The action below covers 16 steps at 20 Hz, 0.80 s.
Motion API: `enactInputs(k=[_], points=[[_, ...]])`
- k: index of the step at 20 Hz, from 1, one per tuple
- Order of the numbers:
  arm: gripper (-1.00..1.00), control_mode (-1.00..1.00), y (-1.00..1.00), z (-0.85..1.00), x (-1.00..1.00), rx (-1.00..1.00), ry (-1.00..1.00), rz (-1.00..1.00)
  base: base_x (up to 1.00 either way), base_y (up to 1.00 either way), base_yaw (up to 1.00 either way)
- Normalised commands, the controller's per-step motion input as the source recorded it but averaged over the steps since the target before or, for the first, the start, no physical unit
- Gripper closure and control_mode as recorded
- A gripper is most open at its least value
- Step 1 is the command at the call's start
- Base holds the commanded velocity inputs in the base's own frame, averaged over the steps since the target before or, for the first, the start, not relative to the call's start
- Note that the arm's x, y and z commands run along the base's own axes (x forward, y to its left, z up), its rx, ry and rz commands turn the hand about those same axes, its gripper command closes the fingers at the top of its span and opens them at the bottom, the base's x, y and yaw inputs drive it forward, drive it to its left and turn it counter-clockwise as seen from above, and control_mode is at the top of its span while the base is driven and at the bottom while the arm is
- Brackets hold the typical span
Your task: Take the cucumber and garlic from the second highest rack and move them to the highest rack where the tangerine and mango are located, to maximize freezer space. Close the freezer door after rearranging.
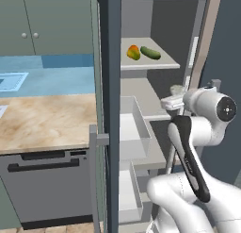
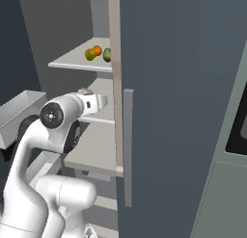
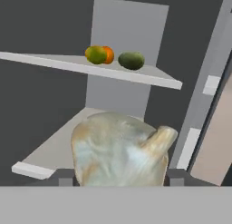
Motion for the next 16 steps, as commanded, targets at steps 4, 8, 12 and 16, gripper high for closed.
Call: enactInputs(k=[4,8,12,16], points=[[1.0,-1.0,0.0,1.0,0.03,0.0,0.05,0.0,0.0,0.0,0.0],[1.0,-1.0,0.01,0.85,0.31,0.0,0.16,0.0,0.0,0.0,0.0],[1.0,-1.0,0.15,0.25,0.58,0.0,0.21,0.0,0.0,0.0,0.0],[1.0,-1.0,0.34,-0.1,0.73,-0.04,0.13,0.0,0.0,0.0,0.0]])
